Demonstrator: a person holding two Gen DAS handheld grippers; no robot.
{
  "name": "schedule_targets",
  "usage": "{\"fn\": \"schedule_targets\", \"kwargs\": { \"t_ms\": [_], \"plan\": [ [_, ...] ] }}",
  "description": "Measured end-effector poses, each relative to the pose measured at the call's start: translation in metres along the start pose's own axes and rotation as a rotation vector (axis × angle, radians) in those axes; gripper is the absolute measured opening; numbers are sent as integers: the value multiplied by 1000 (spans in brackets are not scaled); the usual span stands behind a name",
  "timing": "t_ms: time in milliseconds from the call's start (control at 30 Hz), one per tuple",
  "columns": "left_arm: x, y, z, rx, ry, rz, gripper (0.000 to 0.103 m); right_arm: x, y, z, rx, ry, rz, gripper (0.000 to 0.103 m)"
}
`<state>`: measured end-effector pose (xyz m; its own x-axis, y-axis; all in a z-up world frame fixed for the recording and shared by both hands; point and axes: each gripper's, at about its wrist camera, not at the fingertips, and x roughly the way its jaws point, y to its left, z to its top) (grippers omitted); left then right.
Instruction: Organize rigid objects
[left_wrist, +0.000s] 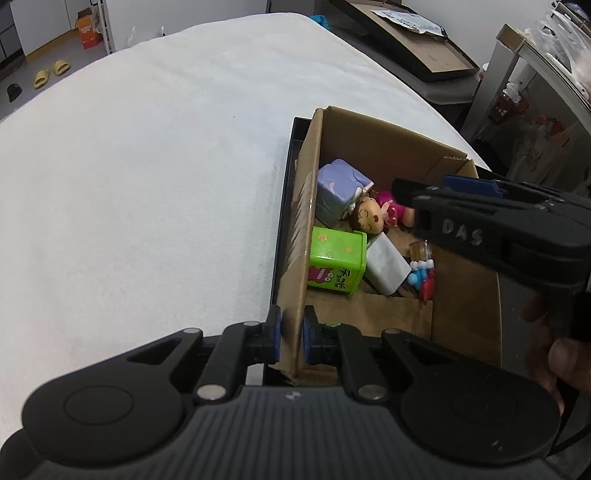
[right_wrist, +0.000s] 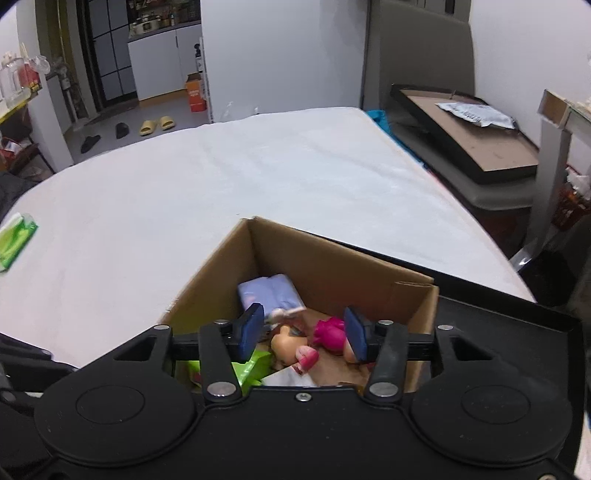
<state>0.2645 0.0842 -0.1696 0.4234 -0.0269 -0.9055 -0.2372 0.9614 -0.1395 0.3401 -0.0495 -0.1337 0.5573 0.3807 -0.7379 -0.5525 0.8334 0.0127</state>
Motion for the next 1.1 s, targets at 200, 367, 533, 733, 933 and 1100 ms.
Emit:
{"fn": "schedule_targets", "kwargs": {
  "t_ms": [200,367,533,733,933,1100],
  "plan": [
    [-11,-6,0,17,-11,27,13,-11,-17,1,59,-20,-15,49],
    [-25,-7,-3,8,-18,27,14,-29,-37,0,125,-43,-28,49],
    [-47,-17,-5,27,-46,31,28,-55,-56,-9,203,-60,-25,49],
    [-74,-30,-10,66,-93,2,42,-87,-63,-25,252,-64,-23,56],
    [-97,-34,-16,70,-116,-7,49,-109,-54,-36,285,-54,-3,62],
    [-111,-36,-22,75,-132,-17,54,-133,-49,-41,302,-70,-8,79]
  ]
}}
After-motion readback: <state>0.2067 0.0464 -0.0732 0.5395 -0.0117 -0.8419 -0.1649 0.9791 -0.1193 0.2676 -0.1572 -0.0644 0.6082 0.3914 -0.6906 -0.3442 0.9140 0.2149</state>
